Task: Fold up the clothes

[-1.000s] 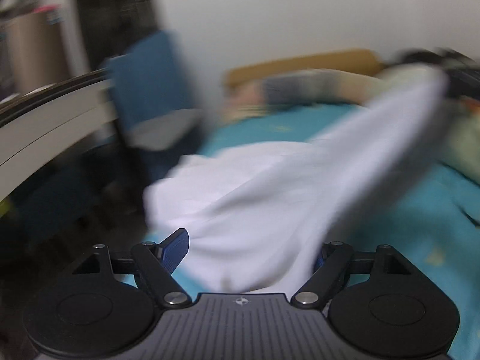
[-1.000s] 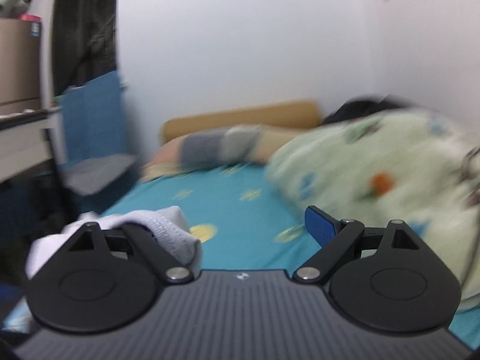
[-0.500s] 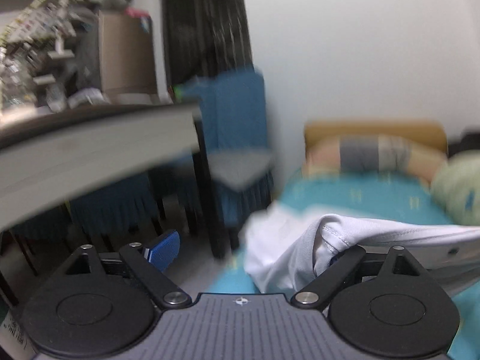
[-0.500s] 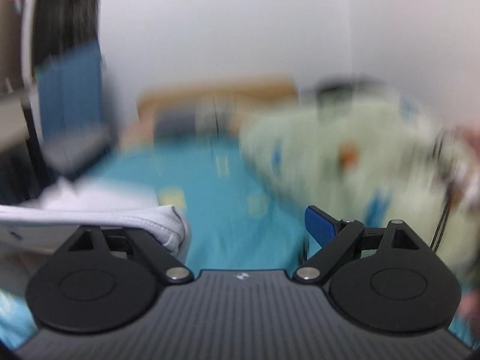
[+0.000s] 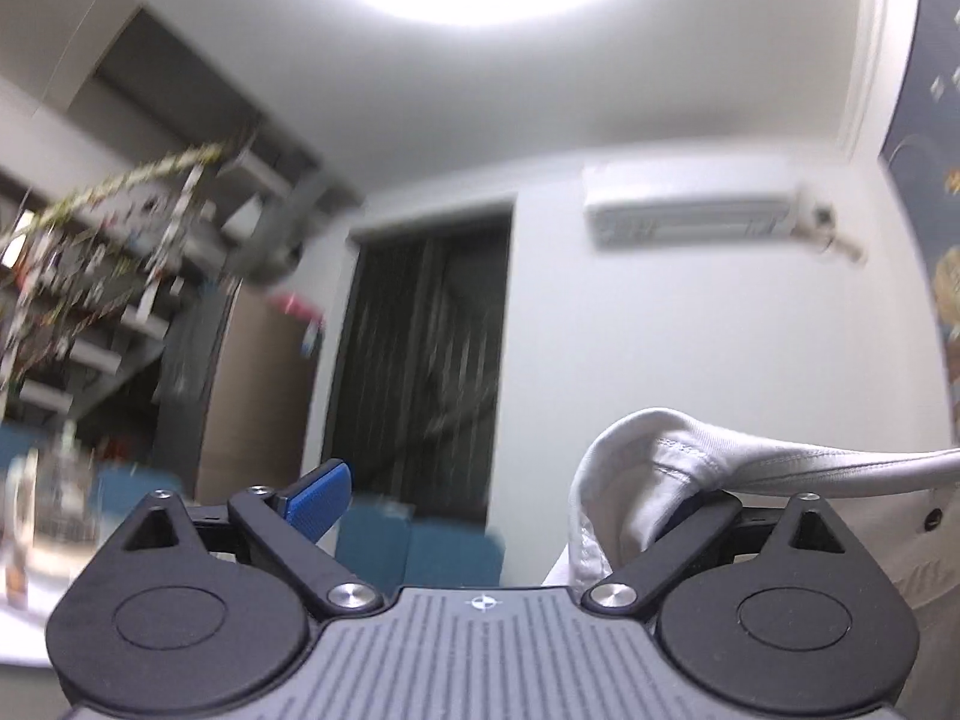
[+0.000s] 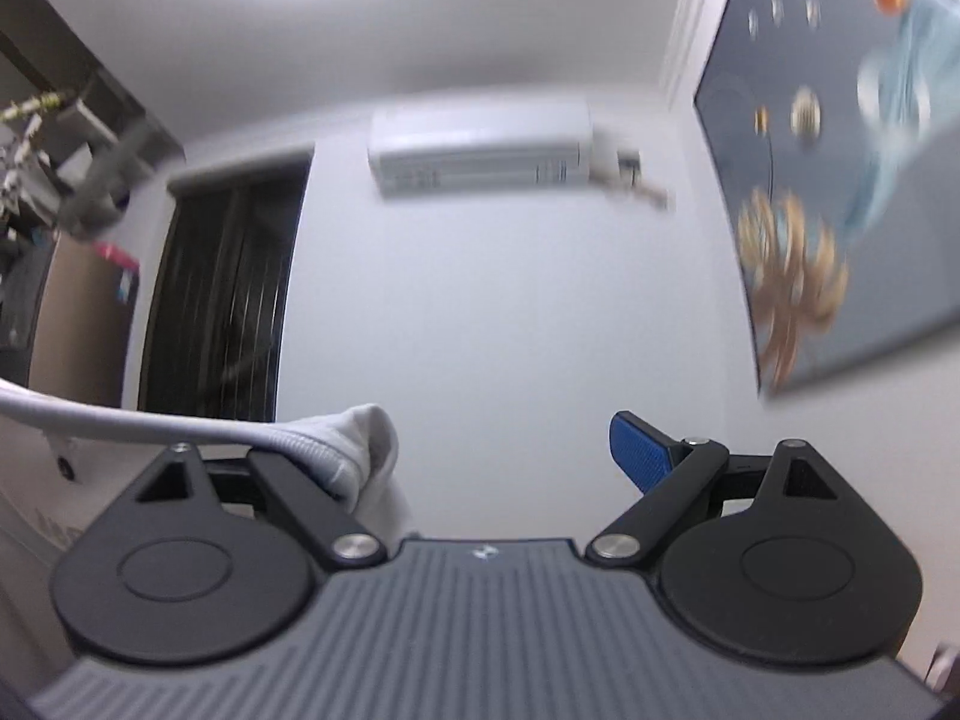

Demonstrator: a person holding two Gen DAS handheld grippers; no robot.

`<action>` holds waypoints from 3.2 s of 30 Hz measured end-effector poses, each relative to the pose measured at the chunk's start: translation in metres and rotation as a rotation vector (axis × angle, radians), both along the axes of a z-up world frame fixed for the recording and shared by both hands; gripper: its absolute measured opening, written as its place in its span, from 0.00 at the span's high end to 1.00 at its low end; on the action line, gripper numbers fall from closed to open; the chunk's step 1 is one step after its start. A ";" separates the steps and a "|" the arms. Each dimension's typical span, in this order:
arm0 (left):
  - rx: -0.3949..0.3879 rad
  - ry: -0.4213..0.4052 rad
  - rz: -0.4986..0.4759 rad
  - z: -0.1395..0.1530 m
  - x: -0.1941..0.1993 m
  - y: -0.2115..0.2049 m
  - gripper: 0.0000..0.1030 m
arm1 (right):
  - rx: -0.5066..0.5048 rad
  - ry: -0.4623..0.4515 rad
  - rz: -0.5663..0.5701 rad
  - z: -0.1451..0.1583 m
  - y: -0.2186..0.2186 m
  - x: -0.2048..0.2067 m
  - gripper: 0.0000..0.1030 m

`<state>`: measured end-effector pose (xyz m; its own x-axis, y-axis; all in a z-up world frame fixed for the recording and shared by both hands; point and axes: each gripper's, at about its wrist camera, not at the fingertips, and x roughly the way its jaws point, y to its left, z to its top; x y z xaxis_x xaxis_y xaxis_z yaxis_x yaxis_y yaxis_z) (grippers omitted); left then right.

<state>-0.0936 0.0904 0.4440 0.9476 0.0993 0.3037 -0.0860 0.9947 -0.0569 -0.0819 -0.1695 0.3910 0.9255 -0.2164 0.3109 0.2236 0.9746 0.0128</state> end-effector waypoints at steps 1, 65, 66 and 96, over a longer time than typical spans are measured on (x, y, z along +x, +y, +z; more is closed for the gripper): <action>0.005 -0.015 -0.020 0.016 -0.008 0.000 0.03 | -0.002 -0.011 -0.002 0.014 -0.002 -0.008 0.12; 0.073 1.106 -0.300 -0.473 0.509 0.004 0.00 | 0.287 0.980 0.096 -0.406 -0.061 0.441 0.12; 0.056 1.100 -0.302 -0.468 0.487 0.008 0.00 | 0.306 0.963 0.105 -0.400 -0.062 0.417 0.12; -0.387 1.046 -0.260 -0.341 0.254 0.054 0.03 | 0.388 0.777 0.184 -0.279 -0.040 0.124 0.12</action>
<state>0.1606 0.1439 0.1026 0.7239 -0.2213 -0.6535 -0.0662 0.9205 -0.3850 0.0423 -0.2091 0.1116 0.8748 -0.0031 -0.4844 0.1472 0.9544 0.2597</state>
